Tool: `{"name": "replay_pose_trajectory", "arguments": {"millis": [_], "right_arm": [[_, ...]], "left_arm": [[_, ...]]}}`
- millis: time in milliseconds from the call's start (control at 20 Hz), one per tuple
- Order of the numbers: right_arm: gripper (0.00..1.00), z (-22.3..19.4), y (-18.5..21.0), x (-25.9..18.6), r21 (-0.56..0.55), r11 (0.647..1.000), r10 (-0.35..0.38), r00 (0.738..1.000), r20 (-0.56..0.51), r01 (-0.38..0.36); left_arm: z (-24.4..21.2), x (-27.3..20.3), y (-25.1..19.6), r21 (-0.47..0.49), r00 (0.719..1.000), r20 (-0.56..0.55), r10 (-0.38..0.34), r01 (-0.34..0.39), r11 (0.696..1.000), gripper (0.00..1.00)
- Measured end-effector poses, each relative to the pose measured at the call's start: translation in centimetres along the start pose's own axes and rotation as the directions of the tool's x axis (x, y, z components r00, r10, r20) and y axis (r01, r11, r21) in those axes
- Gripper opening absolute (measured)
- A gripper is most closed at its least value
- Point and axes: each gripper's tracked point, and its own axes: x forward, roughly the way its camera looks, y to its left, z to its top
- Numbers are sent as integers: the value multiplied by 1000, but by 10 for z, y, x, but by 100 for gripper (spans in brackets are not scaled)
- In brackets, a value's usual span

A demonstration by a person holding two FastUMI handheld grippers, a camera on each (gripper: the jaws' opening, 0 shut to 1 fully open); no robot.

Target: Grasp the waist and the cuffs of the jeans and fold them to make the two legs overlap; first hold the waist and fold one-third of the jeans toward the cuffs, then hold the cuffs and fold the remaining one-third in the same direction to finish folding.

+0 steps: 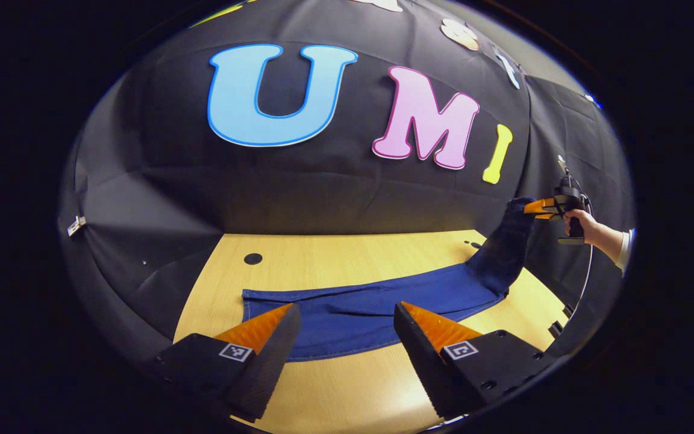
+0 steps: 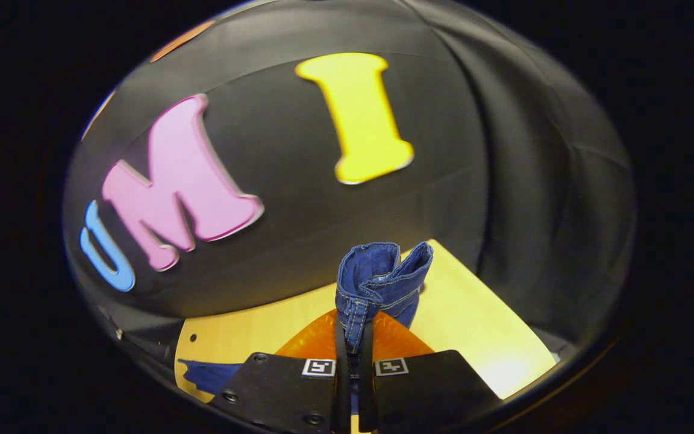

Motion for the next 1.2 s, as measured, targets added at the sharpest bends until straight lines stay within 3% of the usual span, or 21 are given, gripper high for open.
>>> {"name": "replay_pose_trajectory", "arguments": {"millis": [200,350,550,600,700,750,800,850,900,1000,1050,1100,1200], "right_arm": [[9,-59,33,-6,-137,983,104,982,-157,-126],[9,-127,43,-21,-182,958,151,932,-329,-220],[9,-183,-6,-24,-273,919,107,848,-519,-283],[9,-182,-24,-27,-288,912,96,836,-541,-291],[12,-199,-12,-19,-285,904,124,833,-540,-319],[17,-196,-15,-20,-251,907,148,814,-562,-338],[37,-189,-14,-30,-211,910,175,790,-588,-358],[39,-189,-9,-33,-174,908,207,770,-603,-380],[52,-186,0,-38,-128,906,247,751,-612,-403],[78,-169,10,-48,-110,895,292,754,-589,-433],[82,-161,13,-54,-115,881,322,759,-567,-459],[95,-146,19,-69,-111,863,358,753,-552,-492],[96,-118,19,-93,-135,830,410,755,-511,-542]], "left_arm": [[-13,-24,25,-31,1000,-10,15,-15,999,97],[-19,-43,40,-45,999,-17,34,-34,998,97],[-33,-48,46,-88,998,-46,51,-55,995,97],[-40,-47,46,-106,997,-62,47,-54,993,97],[-52,-40,43,-154,994,-105,28,-44,987,97],[-58,-33,42,-184,991,-131,15,-39,982,97],[-64,-26,41,-216,988,-156,4,-38,976,97],[-69,-18,41,-250,984,-179,-4,-41,967,97],[-73,-11,43,-281,980,-197,-8,-49,958,97],[-77,4,51,-340,973,-229,-11,-69,938,97],[-78,12,57,-372,969,-247,-20,-76,925,97],[-81,21,62,-405,962,-272,-33,-83,911,97],[-94,38,80,-439,930,-366,-12,-161,884,97]]}}
